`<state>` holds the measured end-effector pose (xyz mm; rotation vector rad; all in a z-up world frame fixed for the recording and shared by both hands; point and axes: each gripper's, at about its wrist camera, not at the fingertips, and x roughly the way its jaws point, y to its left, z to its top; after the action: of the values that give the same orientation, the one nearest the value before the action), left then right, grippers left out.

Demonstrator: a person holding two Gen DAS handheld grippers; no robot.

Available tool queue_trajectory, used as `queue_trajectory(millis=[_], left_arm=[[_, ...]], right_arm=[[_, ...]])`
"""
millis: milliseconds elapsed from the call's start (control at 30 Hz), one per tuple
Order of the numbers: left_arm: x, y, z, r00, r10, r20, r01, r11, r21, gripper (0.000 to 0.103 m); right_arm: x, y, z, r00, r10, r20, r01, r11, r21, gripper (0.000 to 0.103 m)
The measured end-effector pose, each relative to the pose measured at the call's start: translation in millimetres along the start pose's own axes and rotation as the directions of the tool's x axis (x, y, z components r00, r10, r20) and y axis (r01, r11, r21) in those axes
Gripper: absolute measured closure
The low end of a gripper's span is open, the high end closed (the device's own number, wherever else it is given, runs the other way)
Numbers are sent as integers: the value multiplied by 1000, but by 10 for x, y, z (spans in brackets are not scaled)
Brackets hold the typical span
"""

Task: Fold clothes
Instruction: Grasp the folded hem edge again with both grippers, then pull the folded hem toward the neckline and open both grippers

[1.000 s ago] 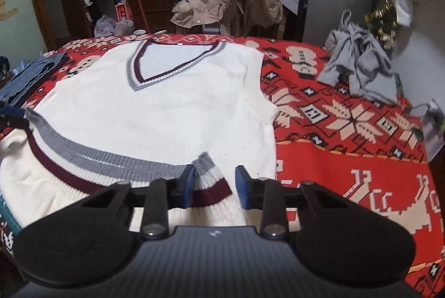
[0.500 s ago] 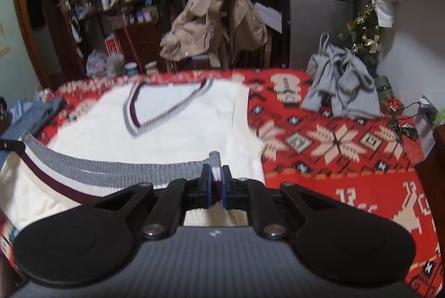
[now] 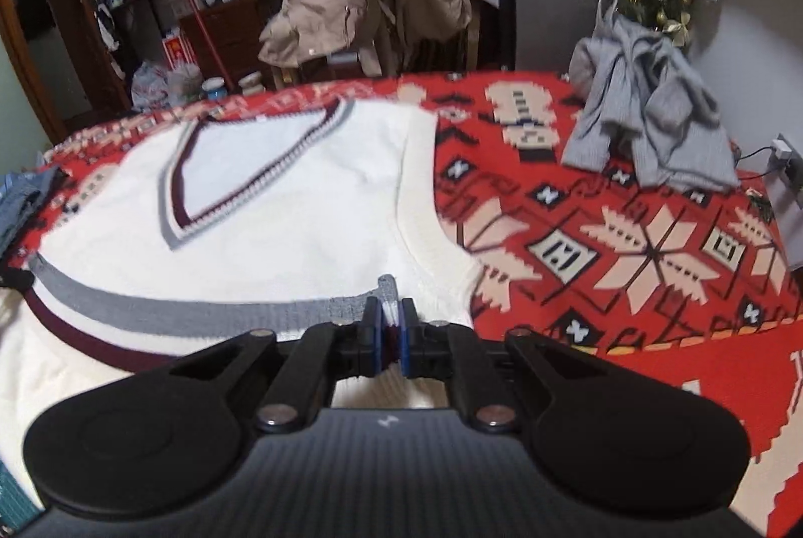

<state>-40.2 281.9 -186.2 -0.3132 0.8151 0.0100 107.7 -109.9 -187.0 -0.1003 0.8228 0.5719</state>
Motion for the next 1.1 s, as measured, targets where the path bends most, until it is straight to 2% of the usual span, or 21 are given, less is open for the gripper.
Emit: queue_trajectory(millis=[133, 300, 500, 600, 667, 733, 767, 833, 867, 933, 1100], left_arm=[[-91, -26, 81, 999, -17, 38, 17, 1000, -2, 97], [104, 11, 22, 1000, 17, -7, -17, 1000, -11, 96], [68, -34, 7, 999, 43, 23, -43, 999, 8, 97], [113, -48, 11, 998, 59, 7, -59, 998, 27, 96], [130, -95, 3, 995, 96, 16, -97, 993, 71, 89], [85, -158, 11, 986, 158, 50, -163, 979, 118, 77], [58, -187, 16, 979, 190, 70, -198, 970, 140, 72], [-17, -214, 27, 968, 227, 105, -242, 957, 161, 73], [-63, -220, 29, 966, 230, 114, -247, 955, 165, 73], [-156, -266, 3, 972, 203, 118, -221, 961, 166, 73], [-340, -635, -261, 992, 59, 109, -77, 982, 171, 75]], right_arm=[[-12, -28, 19, 1000, 8, 16, -9, 1000, 27, 96], [87, -51, -6, 1000, -3, -1, 3, 999, 34, 96], [118, -29, -41, 1000, -22, 14, 21, 1000, 21, 95], [99, -22, -40, 999, -28, 15, 28, 999, 17, 95], [90, -23, -41, 999, -31, 13, 31, 999, 16, 92], [63, -22, -36, 999, -35, 19, 34, 999, 15, 81], [20, -21, -29, 999, -39, 31, 38, 999, 15, 79], [-99, -10, -20, 996, -64, 63, 64, 998, 7, 67], [-174, -15, -18, 995, -66, 78, 65, 998, 14, 67], [-341, -35, -20, 993, -57, 107, 54, 998, 34, 67], [-798, 139, -192, 990, -8, 144, 4, 1000, 30, 67]])
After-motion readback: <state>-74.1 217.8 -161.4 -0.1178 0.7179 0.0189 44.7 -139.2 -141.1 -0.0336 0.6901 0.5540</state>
